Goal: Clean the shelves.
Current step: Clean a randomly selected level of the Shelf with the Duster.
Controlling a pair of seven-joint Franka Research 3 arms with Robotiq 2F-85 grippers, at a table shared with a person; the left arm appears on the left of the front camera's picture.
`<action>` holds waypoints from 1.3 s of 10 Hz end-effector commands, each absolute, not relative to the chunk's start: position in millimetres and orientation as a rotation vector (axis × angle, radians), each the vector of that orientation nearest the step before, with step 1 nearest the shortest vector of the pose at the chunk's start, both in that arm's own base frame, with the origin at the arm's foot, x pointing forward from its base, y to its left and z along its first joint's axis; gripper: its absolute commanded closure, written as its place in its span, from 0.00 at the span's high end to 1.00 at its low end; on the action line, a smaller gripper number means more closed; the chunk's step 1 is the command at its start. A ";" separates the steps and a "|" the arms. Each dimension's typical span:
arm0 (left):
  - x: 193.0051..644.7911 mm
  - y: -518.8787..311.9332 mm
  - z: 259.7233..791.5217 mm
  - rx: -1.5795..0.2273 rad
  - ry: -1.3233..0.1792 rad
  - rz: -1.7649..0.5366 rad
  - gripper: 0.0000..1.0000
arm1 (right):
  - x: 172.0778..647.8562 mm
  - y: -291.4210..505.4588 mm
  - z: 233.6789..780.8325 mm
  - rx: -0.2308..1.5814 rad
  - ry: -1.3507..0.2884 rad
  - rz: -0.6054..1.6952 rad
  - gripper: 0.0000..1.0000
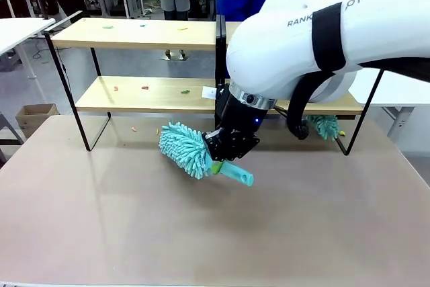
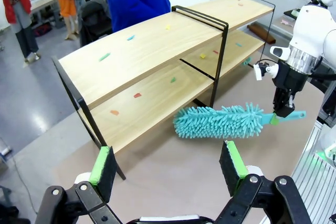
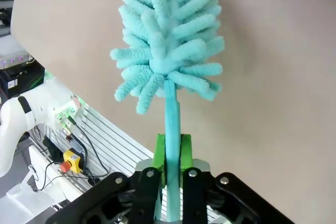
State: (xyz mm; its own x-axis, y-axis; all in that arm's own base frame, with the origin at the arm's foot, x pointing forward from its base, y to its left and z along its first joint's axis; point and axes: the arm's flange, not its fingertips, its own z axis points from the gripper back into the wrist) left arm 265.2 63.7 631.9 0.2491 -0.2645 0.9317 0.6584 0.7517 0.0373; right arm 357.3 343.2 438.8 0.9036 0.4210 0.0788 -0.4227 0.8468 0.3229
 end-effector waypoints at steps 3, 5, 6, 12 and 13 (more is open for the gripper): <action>265.6 63.5 631.7 -0.393 -1.158 -0.652 1.00 | 382.9 361.4 424.7 0.352 -0.082 0.371 0.12; 265.6 63.5 631.7 -0.393 -1.158 -0.652 1.00 | 388.0 369.6 418.7 0.363 -0.147 0.320 0.12; 265.6 63.5 631.7 -0.393 -1.158 -0.652 1.00 | 389.3 373.3 415.1 0.356 -0.157 0.290 0.12; 265.6 63.5 631.7 -0.393 -1.158 -0.652 1.00 | 404.9 395.5 385.9 0.274 -0.248 0.197 0.12; 265.6 63.5 631.7 -0.393 -1.158 -0.652 1.00 | 411.5 397.8 379.7 0.268 -0.257 0.193 0.12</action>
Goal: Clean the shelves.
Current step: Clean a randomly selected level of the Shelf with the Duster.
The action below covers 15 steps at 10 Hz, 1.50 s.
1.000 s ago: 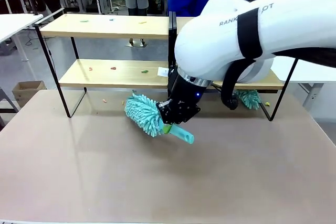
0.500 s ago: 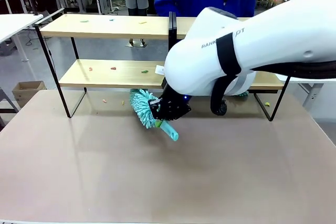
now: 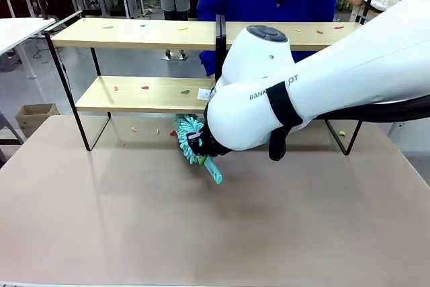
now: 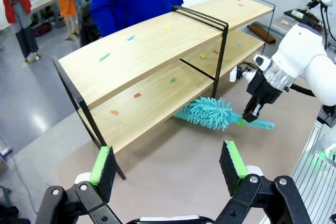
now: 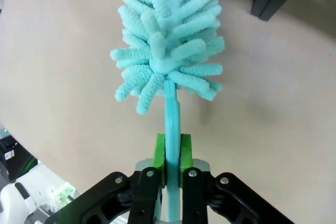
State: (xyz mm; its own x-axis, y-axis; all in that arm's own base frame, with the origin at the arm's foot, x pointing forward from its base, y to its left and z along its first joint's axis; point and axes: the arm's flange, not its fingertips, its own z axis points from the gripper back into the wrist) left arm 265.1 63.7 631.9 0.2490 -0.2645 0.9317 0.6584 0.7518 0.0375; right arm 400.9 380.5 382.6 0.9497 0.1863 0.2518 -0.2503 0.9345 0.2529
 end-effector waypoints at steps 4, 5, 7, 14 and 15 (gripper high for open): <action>265.6 63.5 631.7 -0.393 -1.158 -0.652 1.00 | 439.4 419.8 371.8 0.282 -0.270 0.231 0.12; 265.6 63.5 631.7 -0.393 -1.158 -0.652 1.00 | 443.4 428.8 371.7 0.297 -0.268 0.265 0.12; 265.6 63.5 631.7 -0.393 -1.158 -0.652 1.00 | 450.9 448.5 368.8 0.297 -0.230 0.324 0.12; 265.6 63.5 631.7 -0.393 -1.158 -0.652 1.00 | 462.3 490.9 369.2 0.262 -0.182 0.454 0.12; 265.6 63.5 631.7 -0.393 -1.158 -0.652 1.00 | 465.7 498.0 369.0 0.262 -0.164 0.496 0.12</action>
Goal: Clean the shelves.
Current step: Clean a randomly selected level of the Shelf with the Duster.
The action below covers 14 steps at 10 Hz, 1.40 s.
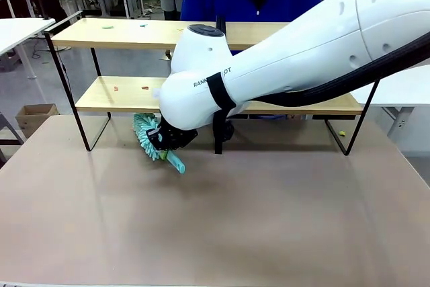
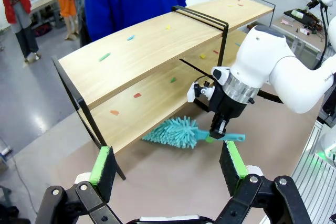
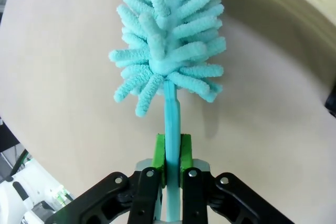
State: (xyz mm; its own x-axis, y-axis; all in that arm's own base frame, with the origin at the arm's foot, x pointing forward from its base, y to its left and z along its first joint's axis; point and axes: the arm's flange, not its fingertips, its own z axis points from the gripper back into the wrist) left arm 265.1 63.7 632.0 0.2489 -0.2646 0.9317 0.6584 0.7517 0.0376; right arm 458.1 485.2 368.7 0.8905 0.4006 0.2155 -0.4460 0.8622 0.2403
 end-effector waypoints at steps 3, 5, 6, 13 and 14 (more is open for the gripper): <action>265.6 63.5 631.7 -0.393 -1.158 -0.652 1.00 | 473.8 498.1 373.8 0.240 -0.112 0.626 0.12; 265.6 63.5 631.7 -0.393 -1.158 -0.652 1.00 | 467.5 484.2 386.8 0.259 -0.073 0.768 0.12; 265.6 63.5 631.7 -0.393 -1.158 -0.652 1.00 | 461.6 477.6 390.2 0.219 -0.046 0.845 0.12; 265.6 63.5 631.7 -0.393 -1.158 -0.652 1.00 | 417.8 426.3 407.1 0.325 0.062 1.417 0.12; 265.6 63.5 631.7 -0.393 -1.158 -0.652 1.00 | 417.8 413.7 411.8 0.383 0.023 1.387 0.12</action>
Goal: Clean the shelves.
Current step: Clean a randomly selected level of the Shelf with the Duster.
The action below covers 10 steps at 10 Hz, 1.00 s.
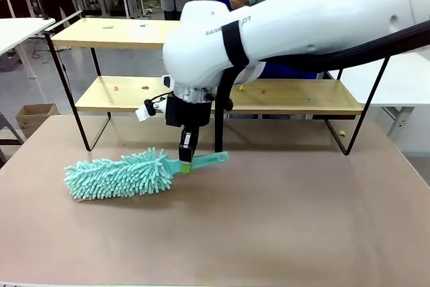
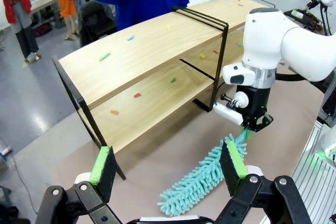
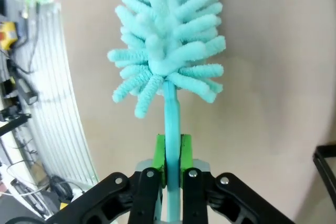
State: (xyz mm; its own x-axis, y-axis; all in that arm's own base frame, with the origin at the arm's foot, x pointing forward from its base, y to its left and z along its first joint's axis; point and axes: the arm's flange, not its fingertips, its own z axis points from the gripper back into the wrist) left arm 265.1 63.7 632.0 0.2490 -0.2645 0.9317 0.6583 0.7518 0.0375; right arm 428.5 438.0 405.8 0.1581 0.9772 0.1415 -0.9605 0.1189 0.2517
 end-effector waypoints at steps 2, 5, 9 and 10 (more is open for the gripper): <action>265.6 63.5 631.7 -0.393 -1.158 -0.652 1.00 | 412.4 372.1 437.9 0.720 0.017 1.298 0.12; 265.6 63.5 631.7 -0.393 -1.158 -0.652 1.00 | 368.7 328.9 453.6 0.671 0.072 1.223 0.12; 265.6 63.5 631.7 -0.393 -1.158 -0.652 1.00 | 292.2 246.8 474.6 0.661 -0.002 1.227 0.12; 265.6 63.5 631.7 -0.393 -1.158 -0.652 1.00 | 269.0 207.6 488.9 0.705 -0.058 1.171 0.12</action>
